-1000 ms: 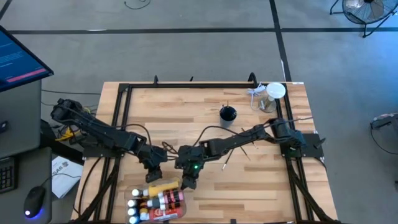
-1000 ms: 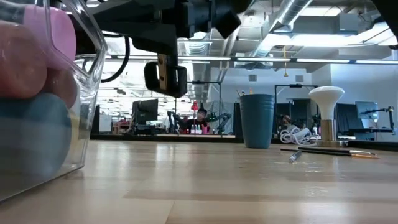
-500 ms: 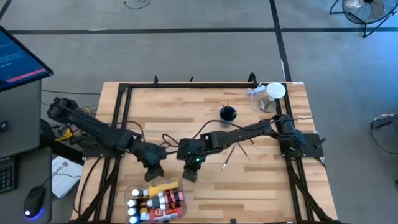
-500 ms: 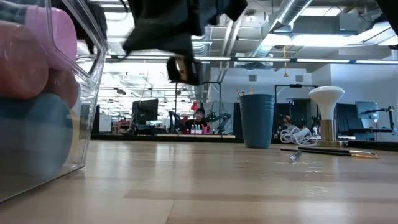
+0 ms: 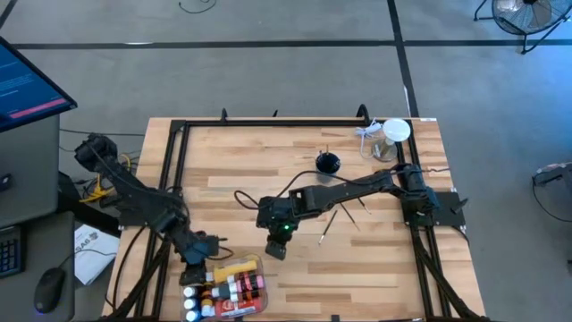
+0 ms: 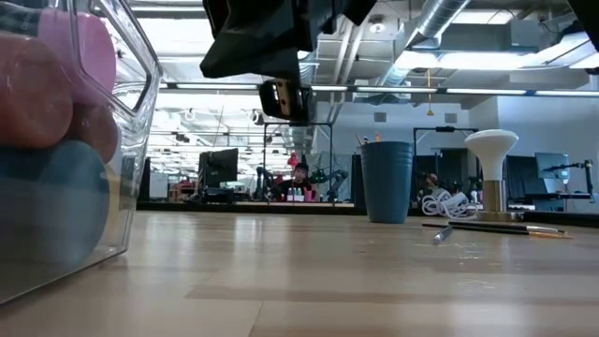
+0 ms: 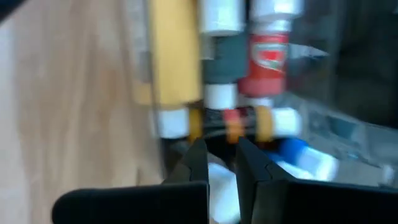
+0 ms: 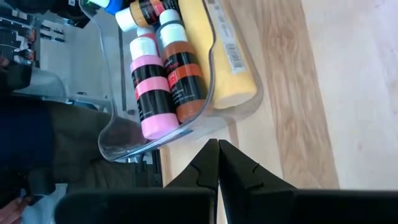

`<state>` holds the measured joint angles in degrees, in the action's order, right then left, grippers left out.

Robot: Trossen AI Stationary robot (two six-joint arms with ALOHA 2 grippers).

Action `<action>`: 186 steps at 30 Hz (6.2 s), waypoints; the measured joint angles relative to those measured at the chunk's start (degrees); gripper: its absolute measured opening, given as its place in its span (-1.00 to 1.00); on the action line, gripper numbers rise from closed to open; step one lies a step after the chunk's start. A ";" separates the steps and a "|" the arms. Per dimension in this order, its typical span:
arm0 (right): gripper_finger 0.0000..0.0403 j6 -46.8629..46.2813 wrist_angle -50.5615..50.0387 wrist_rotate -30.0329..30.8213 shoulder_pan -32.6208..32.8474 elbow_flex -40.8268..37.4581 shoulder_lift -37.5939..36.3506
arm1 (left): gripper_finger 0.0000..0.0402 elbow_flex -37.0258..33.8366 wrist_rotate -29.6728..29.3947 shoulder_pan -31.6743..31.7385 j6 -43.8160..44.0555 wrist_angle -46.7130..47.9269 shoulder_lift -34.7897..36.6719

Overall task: Pick & Place Paint Supplies
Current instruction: Move the transparent bin to the bottom left of the table, then put the right paint brush into the blue cup

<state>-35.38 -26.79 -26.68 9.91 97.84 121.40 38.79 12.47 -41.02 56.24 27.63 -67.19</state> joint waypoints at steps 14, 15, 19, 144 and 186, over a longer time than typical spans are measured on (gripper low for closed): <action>-1.00 0.00 -0.27 -0.20 0.23 0.00 -0.01 | -1.00 0.22 -5.20 -0.17 1.45 10.46 -2.50; -1.00 0.00 -0.28 -0.19 0.31 0.00 -0.01 | -1.00 0.19 -5.22 -0.17 1.43 11.32 -2.44; -1.00 0.00 -0.26 0.10 0.37 0.00 -0.04 | -1.00 0.02 -5.92 -0.17 0.54 12.93 -2.29; 0.46 -1.56 8.07 24.48 -2.63 0.00 -21.93 | -1.00 14.67 5.45 37.14 -33.32 -21.11 5.18; 0.12 -3.22 6.76 23.15 -3.25 0.11 -17.52 | -1.00 14.64 5.25 37.73 -33.34 -27.67 1.74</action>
<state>-38.60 -20.02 -3.52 6.66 97.95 103.88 53.43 17.72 -3.29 22.90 -0.04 -65.45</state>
